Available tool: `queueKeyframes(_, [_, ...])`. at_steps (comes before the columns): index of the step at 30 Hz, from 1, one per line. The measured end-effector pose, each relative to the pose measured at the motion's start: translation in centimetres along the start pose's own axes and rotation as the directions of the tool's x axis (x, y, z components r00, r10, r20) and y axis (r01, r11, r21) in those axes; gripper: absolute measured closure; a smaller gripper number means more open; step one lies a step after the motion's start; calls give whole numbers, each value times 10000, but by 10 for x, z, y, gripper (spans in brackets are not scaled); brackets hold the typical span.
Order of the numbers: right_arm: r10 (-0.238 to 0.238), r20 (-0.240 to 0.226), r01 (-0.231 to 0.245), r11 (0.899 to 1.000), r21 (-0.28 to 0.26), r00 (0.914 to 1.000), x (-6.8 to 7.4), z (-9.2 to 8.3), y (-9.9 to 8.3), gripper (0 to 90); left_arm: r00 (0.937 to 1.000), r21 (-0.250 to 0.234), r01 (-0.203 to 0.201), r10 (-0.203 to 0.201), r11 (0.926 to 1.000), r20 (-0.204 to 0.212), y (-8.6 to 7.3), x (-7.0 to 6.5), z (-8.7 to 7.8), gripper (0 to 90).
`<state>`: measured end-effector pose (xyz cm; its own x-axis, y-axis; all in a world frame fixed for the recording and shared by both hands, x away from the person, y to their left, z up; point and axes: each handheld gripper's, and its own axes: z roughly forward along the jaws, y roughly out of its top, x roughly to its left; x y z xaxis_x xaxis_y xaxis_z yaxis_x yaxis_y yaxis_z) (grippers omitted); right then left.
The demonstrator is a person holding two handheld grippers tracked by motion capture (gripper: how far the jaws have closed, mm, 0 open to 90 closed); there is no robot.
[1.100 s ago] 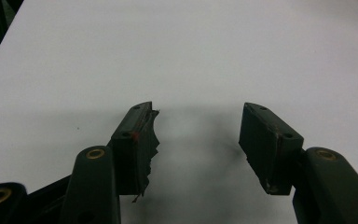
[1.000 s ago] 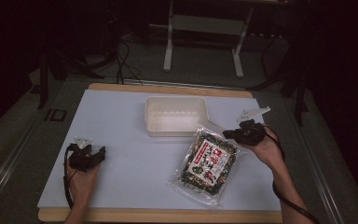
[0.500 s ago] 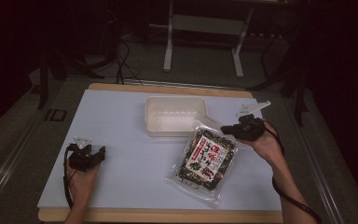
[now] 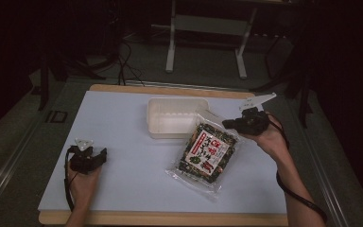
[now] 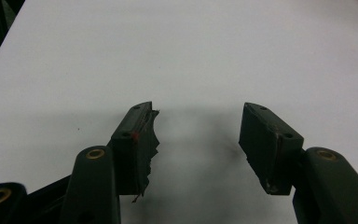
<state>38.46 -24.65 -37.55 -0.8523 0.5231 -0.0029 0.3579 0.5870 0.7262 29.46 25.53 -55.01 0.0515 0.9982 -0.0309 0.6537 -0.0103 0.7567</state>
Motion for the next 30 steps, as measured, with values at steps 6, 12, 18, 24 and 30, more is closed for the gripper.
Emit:
queueKeyframes(6, [-121,-94,120,9999,-73,9999,2,-3,8,893,10000,16,-23,23,10000,1,0,0,0,451])
queueKeyframes(12, [-224,-201,221,9997,-126,9995,4,-4,14,894,10000,31,-36,37,10000,-2,0,0,0,451])
queueKeyframes(18, [-279,-369,270,9993,-242,9989,5,-7,20,894,10000,34,-40,40,10000,-51,0,0,0,451])
queueKeyframes(24, [-370,-634,348,9988,-358,9973,8,-10,26,895,9999,-11,-47,47,10000,-97,0,0,-1,451])
queueKeyframes(30, [-320,-754,286,9985,-461,9966,8,-14,31,895,10000,-63,-5,4,10000,-93,0,0,-1,451])
